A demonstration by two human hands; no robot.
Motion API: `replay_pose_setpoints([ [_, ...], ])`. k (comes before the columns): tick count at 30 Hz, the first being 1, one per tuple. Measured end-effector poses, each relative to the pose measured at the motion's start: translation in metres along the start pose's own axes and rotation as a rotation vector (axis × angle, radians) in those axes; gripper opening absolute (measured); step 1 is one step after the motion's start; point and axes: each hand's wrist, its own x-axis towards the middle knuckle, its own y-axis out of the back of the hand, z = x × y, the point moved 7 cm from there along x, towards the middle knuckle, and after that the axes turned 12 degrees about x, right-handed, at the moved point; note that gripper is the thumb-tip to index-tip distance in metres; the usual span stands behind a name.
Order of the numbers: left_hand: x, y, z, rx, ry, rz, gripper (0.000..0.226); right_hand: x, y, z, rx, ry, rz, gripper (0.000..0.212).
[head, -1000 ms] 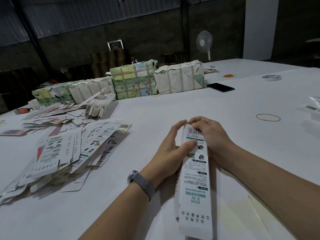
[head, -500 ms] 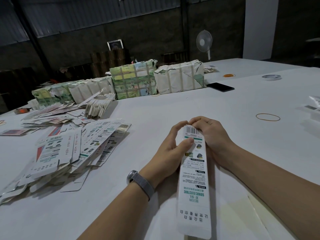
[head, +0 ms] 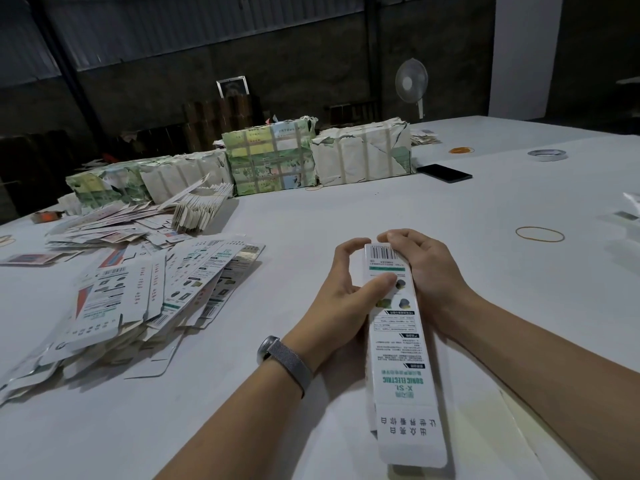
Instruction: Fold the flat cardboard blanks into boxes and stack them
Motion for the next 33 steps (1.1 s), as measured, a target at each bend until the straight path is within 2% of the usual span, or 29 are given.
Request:
replay_pose_setpoints([
  [11,0.0019,0.0012,-0.0028,-0.037,-0.02,0.012,0.052,-0.0037,-0.0072,0.001,-0.029,0.008,-0.092,0.03],
  [15,0.003,0.0015,-0.0037,-0.05,-0.021,0.02,0.054,-0.0036,-0.0066,0.0043,-0.007,-0.003,-0.087,0.026],
  [22,0.0051,0.0076,-0.0065,-0.08,-0.036,0.097,0.048,0.0001,-0.0053,0.007,-0.026,0.022,-0.079,0.005],
  [27,0.005,0.0099,-0.0064,-0.088,-0.046,0.147,0.047,0.0007,-0.007,0.0067,-0.022,0.019,-0.128,0.015],
  [33,0.0053,0.0084,-0.0082,-0.066,-0.03,0.127,0.049,0.0024,-0.0025,0.0073,0.022,-0.018,-0.118,0.012],
])
